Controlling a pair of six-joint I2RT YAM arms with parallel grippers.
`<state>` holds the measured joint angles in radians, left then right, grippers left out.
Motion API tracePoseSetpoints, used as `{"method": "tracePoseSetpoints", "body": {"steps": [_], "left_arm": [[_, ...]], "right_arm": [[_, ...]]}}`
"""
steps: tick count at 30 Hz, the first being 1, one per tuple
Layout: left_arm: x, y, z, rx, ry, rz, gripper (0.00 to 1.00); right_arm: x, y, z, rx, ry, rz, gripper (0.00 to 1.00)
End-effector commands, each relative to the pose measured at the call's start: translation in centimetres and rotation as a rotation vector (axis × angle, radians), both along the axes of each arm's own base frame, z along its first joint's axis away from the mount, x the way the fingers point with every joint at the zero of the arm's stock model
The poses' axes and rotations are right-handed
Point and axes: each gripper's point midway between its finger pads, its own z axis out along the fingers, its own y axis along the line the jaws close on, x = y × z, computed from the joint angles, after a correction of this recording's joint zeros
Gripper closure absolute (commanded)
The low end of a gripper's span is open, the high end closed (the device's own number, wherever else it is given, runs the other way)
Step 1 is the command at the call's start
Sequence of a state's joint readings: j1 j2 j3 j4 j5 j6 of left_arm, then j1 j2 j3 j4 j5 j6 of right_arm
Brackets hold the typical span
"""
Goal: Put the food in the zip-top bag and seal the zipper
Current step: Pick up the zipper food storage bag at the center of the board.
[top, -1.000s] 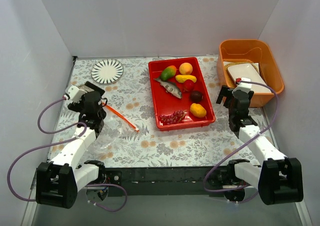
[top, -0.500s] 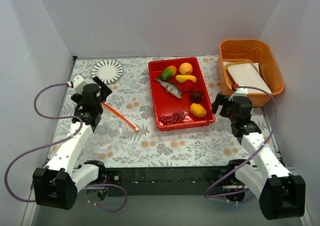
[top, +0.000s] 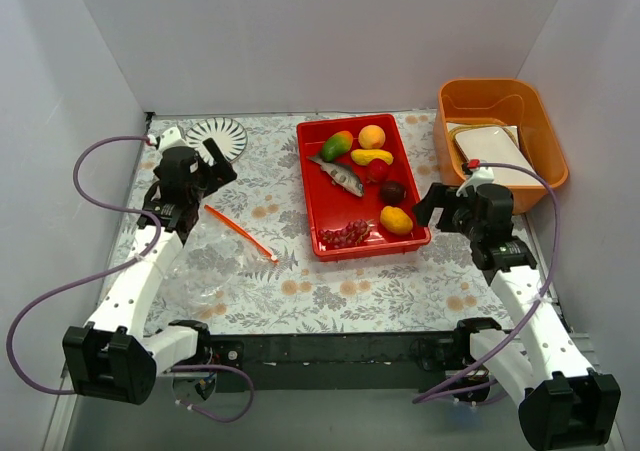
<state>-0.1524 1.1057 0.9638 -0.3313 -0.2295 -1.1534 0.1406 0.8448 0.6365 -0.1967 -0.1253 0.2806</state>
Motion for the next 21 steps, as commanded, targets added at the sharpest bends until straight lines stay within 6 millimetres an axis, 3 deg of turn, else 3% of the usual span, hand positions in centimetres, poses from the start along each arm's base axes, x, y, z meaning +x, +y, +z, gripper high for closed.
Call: {"method": "tracePoseSetpoints", "body": {"steps": [1, 3, 4, 9, 10, 15, 17, 21], "left_arm": [[-0.7, -1.4, -0.4, -0.015, 0.070, -0.093, 0.02], [-0.6, -1.7, -0.8, -0.013, 0.110, -0.110, 0.02], [-0.3, -1.9, 0.4, -0.019, 0.095, -0.119, 0.02], [-0.8, -3.0, -0.1, -0.042, 0.178, -0.174, 0.02], [-0.8, -3.2, 0.2, -0.061, 0.180, -0.178, 0.02], [-1.1, -3.5, -1.3, -0.073, 0.251, -0.177, 0.02], [-1.7, -2.7, -2.3, -0.053, 0.278, -0.142, 0.02], [-3.4, -2.2, -4.0, -0.048, 0.334, -0.117, 0.02]], "right_arm": [[0.2, 1.4, 4.5, 0.058, -0.053, 0.056, 0.02], [0.8, 2.1, 6.0, 0.082, -0.070, 0.088, 0.02], [1.0, 2.4, 6.3, 0.091, -0.065, 0.096, 0.02], [2.4, 2.4, 6.3, 0.075, 0.017, 0.084, 0.02], [2.7, 2.4, 7.2, 0.069, 0.011, 0.084, 0.02], [2.5, 0.9, 5.4, 0.053, 0.075, -0.022, 0.02], [2.0, 1.1, 4.1, 0.081, 0.075, -0.021, 0.02], [1.9, 2.8, 3.9, 0.130, 0.127, 0.056, 0.02]]}}
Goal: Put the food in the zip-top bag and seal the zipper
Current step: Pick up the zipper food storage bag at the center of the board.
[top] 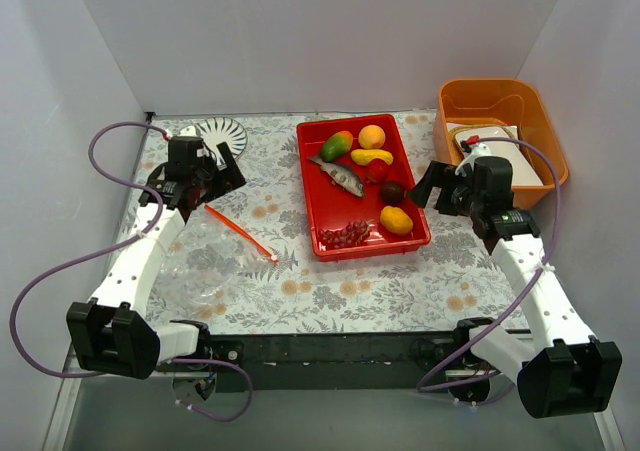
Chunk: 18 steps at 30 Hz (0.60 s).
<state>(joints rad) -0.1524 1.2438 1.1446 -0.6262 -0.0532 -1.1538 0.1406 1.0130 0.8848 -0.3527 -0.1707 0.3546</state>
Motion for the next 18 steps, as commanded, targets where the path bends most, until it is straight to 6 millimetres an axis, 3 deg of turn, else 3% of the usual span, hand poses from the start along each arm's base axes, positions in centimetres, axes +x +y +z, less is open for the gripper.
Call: {"method": "tracePoseSetpoints", "body": {"steps": [1, 4, 10, 12, 13, 14, 15, 16, 18], "left_arm": [[-2.4, 0.9, -2.1, 0.022, 0.086, 0.029, 0.02], [-2.9, 1.6, -3.9, 0.052, 0.129, 0.055, 0.02], [-3.5, 0.4, -6.6, 0.016, 0.219, 0.004, 0.02], [-3.3, 0.4, -7.4, 0.019, 0.222, -0.003, 0.02], [-3.2, 0.4, -7.7, 0.029, 0.229, -0.008, 0.02], [-3.1, 0.4, -7.8, 0.033, 0.231, -0.009, 0.02], [-2.9, 0.5, -8.3, 0.038, 0.248, -0.007, 0.02], [-2.6, 0.5, -8.2, 0.035, 0.250, -0.002, 0.02], [-2.2, 0.3, -8.4, 0.022, 0.252, 0.004, 0.02]], "right_arm": [[0.0, 1.8, 0.6, 0.073, 0.037, 0.058, 0.02], [0.4, 2.1, 0.9, 0.063, 0.043, 0.068, 0.02], [1.1, 3.6, 1.5, 0.020, 0.076, 0.089, 0.02], [0.9, 5.1, 1.0, -0.016, 0.088, 0.119, 0.02], [1.5, 4.9, 1.7, -0.050, 0.071, 0.084, 0.02], [1.1, 4.9, 0.6, -0.088, 0.122, 0.075, 0.02], [0.7, 5.7, 0.8, -0.109, 0.129, 0.084, 0.02], [1.1, 5.3, 1.0, -0.144, 0.120, 0.045, 0.02], [1.5, 6.0, 1.2, -0.071, 0.110, 0.019, 0.02]]}}
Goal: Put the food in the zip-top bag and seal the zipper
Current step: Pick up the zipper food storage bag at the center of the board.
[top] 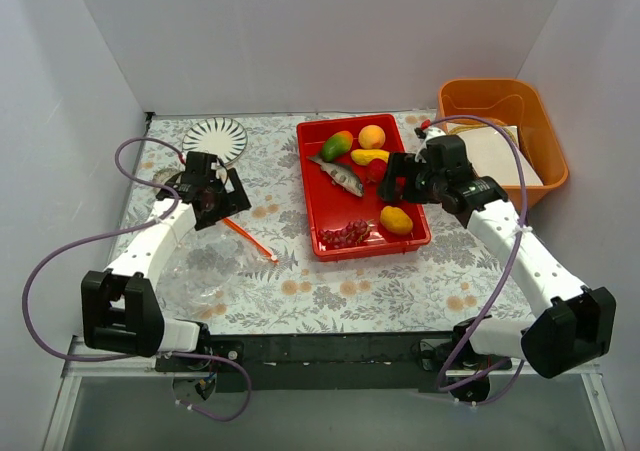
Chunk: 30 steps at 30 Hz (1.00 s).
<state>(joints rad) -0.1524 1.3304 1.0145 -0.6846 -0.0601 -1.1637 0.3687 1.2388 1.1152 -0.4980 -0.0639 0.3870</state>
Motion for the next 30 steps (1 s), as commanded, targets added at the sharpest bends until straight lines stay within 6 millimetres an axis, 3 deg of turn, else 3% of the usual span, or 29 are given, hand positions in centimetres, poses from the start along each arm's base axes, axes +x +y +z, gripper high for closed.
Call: {"method": "tracePoseSetpoints", "body": {"steps": [1, 2, 3, 5, 9, 11, 12, 13, 18, 30], "left_arm": [[1.1, -0.4, 0.3, -0.024, -0.017, 0.001, 0.02], [1.1, -0.3, 0.2, -0.032, -0.018, 0.030, 0.02], [1.3, -0.4, 0.2, -0.042, -0.023, 0.041, 0.02], [1.4, -0.5, -0.1, -0.063, -0.021, 0.076, 0.02], [1.4, -1.0, -1.0, -0.102, 0.005, 0.109, 0.05], [1.6, -1.1, -1.4, -0.111, 0.016, 0.120, 0.12], [1.6, -1.1, -1.6, -0.114, 0.023, 0.130, 0.14], [1.6, -1.2, -1.8, -0.117, 0.031, 0.132, 0.15], [0.6, -0.4, -5.5, -0.066, 0.129, 0.174, 0.17], [0.7, -0.2, -6.9, -0.051, 0.160, 0.197, 0.27]], "right_arm": [[0.7, -0.3, 1.0, 0.018, -0.016, -0.126, 0.02], [0.2, -0.3, 0.0, 0.040, 0.012, -0.137, 0.02], [0.9, 0.3, 0.6, 0.087, -0.030, -0.124, 0.02], [-0.2, 2.6, 0.8, 0.169, -0.048, 0.014, 0.02], [0.6, 5.0, 3.9, 0.212, -0.126, 0.176, 0.02], [0.9, 5.1, 3.1, 0.147, -0.086, 0.218, 0.02], [1.4, 5.2, 4.3, 0.138, -0.111, 0.232, 0.02], [1.5, 5.3, 4.0, 0.123, -0.091, 0.243, 0.02], [1.5, 5.7, 4.5, 0.127, -0.116, 0.284, 0.02], [0.0, 6.3, 3.1, 0.176, -0.072, 0.313, 0.02]]}}
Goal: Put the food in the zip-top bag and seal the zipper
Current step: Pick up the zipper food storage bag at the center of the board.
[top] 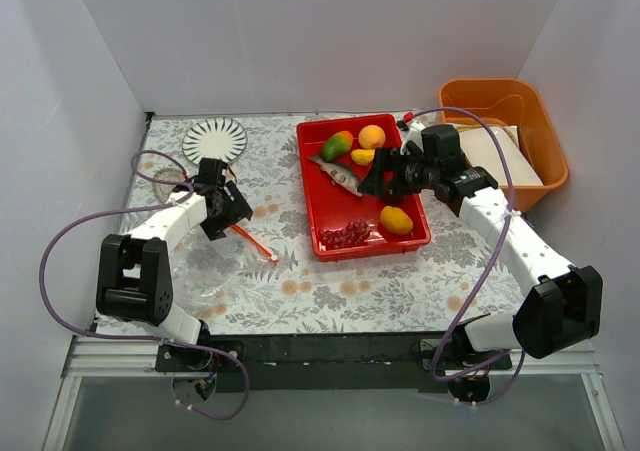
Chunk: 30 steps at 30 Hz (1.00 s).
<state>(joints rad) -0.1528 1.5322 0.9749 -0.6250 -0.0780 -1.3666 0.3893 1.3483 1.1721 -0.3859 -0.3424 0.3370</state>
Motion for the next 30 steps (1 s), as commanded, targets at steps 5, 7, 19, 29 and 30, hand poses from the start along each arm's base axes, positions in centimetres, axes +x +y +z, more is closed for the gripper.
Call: {"method": "tracePoseSetpoints", "body": {"steps": [5, 7, 19, 29, 30], "left_arm": [[0.8, 0.1, -1.6, 0.019, 0.024, 0.003, 0.28], [0.9, -0.2, -1.8, 0.009, 0.031, -0.010, 0.28], [1.0, -0.4, -0.6, 0.003, 0.009, -0.045, 0.77], [1.2, -0.2, 1.2, 0.024, -0.031, -0.092, 0.96], [1.4, -0.4, 1.5, 0.022, -0.039, -0.118, 1.00]], "right_arm": [[-0.5, 0.6, 2.0, 0.036, -0.057, 0.047, 0.02], [-0.5, 0.7, 2.0, 0.039, -0.056, 0.050, 0.02], [-0.8, 1.1, 1.3, 0.035, -0.030, 0.073, 0.02], [-1.0, 1.9, 0.4, 0.025, 0.003, 0.100, 0.02], [-0.9, 2.1, 0.3, 0.024, 0.003, 0.104, 0.02]]}}
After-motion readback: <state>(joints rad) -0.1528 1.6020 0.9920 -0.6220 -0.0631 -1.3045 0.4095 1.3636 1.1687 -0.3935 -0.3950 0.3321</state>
